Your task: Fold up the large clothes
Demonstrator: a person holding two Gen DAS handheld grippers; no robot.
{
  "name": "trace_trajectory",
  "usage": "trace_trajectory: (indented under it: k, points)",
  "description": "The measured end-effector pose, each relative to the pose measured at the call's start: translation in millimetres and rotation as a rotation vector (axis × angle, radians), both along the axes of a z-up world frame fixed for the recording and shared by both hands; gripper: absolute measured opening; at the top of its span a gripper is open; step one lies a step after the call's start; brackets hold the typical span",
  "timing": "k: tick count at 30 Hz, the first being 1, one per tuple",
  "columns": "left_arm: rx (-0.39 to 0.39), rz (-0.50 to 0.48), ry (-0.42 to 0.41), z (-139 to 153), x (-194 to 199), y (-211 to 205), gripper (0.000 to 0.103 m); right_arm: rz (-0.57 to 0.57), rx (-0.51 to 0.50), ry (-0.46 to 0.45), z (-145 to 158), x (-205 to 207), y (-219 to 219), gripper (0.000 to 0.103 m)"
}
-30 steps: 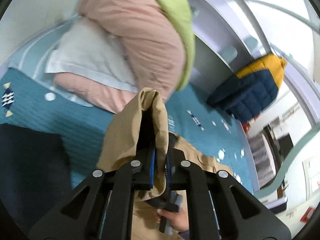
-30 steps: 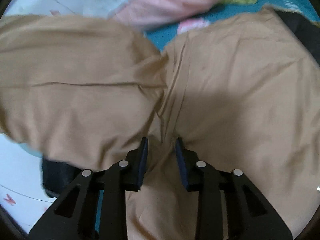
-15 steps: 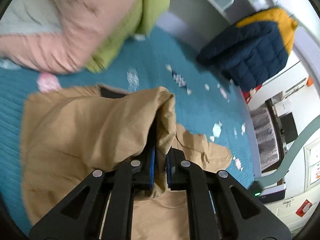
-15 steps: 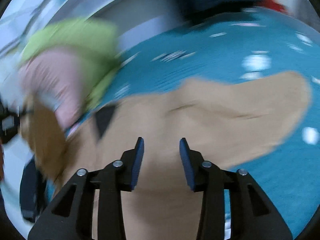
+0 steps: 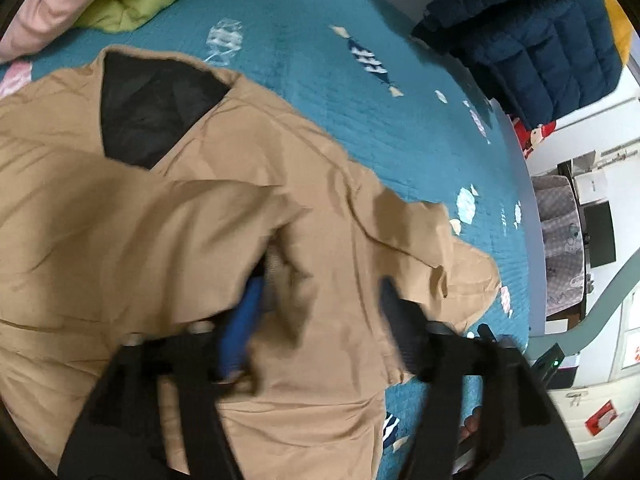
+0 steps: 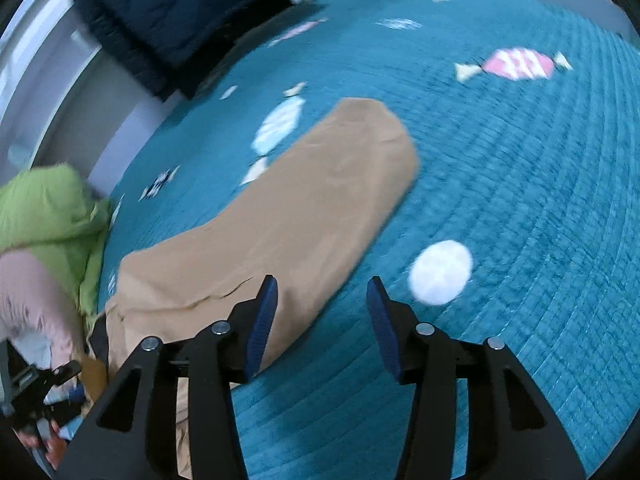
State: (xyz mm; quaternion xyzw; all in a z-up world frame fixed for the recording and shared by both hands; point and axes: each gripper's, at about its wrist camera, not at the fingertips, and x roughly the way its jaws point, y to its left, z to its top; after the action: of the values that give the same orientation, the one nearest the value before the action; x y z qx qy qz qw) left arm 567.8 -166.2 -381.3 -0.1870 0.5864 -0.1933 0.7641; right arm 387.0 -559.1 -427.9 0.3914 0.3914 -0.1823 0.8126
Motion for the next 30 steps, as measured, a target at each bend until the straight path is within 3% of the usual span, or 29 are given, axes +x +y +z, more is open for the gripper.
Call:
trace_trajectory:
  k: [4,8,12,14,15,18,22,26,28,30]
  points:
    - [-0.023,-0.068,-0.058,15,-10,-19,0.076,-0.061,0.049,-0.001,-7,-13,-19,0.046]
    - [0.03,-0.112,-0.043,6,-17,-45,0.076,-0.118,0.082,-0.004,-15,-22,-32,0.047]
    - [0.172,-0.139,-0.045,8,-27,-56,0.086,-0.142,0.098,-0.002,-20,-26,-42,0.047]
    - [0.245,-0.169,0.012,5,-27,-61,0.088,-0.142,0.096,-0.006,-19,-26,-44,0.048]
    - [0.249,-0.172,0.044,4,-26,-58,0.088,-0.142,0.096,-0.011,-20,-25,-44,0.048]
    - [0.118,-0.129,0.05,24,-29,-50,0.088,-0.15,0.117,-0.033,-24,-22,-46,0.048]
    - [0.114,-0.191,-0.116,53,-37,-62,0.091,-0.153,0.129,-0.077,-25,-16,-51,0.05]
    - [0.2,-0.207,-0.173,33,-37,-75,0.09,-0.137,0.166,-0.139,-29,-6,-60,0.05]
    - [0.256,-0.199,-0.145,10,-34,-74,0.089,-0.149,0.198,-0.15,-34,-3,-61,0.05]
    - [0.233,-0.219,-0.102,-7,-33,-74,0.08,-0.151,0.2,-0.157,-36,0,-62,0.05]
